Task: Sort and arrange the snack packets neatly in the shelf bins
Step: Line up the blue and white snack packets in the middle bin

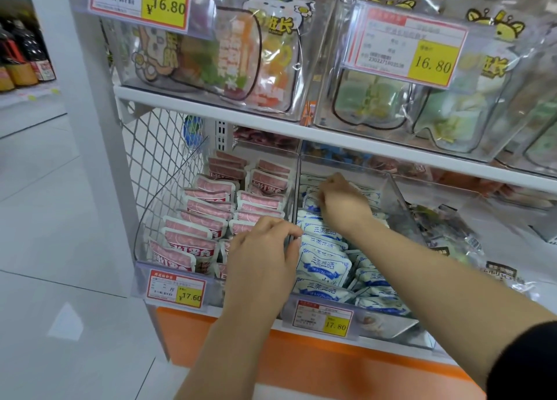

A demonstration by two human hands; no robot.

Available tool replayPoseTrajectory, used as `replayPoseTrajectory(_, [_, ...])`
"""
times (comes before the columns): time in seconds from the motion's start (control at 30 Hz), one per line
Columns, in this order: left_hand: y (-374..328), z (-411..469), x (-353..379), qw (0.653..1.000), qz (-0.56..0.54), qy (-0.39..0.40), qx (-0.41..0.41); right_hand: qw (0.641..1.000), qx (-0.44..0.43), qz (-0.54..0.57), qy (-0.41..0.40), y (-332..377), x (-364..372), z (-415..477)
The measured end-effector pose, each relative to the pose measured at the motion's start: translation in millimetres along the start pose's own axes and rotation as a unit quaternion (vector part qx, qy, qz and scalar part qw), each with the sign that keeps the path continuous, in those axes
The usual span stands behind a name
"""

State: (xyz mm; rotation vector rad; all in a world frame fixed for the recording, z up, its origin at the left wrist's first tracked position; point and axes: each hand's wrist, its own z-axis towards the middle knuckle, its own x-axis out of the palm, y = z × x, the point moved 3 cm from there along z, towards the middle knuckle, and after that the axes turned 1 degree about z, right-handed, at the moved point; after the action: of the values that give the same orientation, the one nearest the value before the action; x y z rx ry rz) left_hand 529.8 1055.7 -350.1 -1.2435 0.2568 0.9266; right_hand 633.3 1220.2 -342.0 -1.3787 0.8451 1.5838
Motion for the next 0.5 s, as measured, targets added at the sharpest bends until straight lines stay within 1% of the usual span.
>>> replayPoseTrajectory(0.13, [1,1,1,1.000,-0.004,0.007,-0.004,0.991,0.048,0.007,0.121,-2,4,11])
replayPoseTrajectory(0.3, [1,2,1,1.000,-0.002,0.014,-0.010,0.985,0.027,0.023,0.167,-1,1,18])
replayPoseTrajectory(0.4, [0,1,0,1.000,-0.006,0.010,-0.007,0.987,-0.009,0.053,0.153,5,0,10])
replayPoseTrajectory(0.5, [-1,0,0,1.000,-0.004,0.008,-0.001,0.993,-0.049,0.078,0.079,3,-4,1])
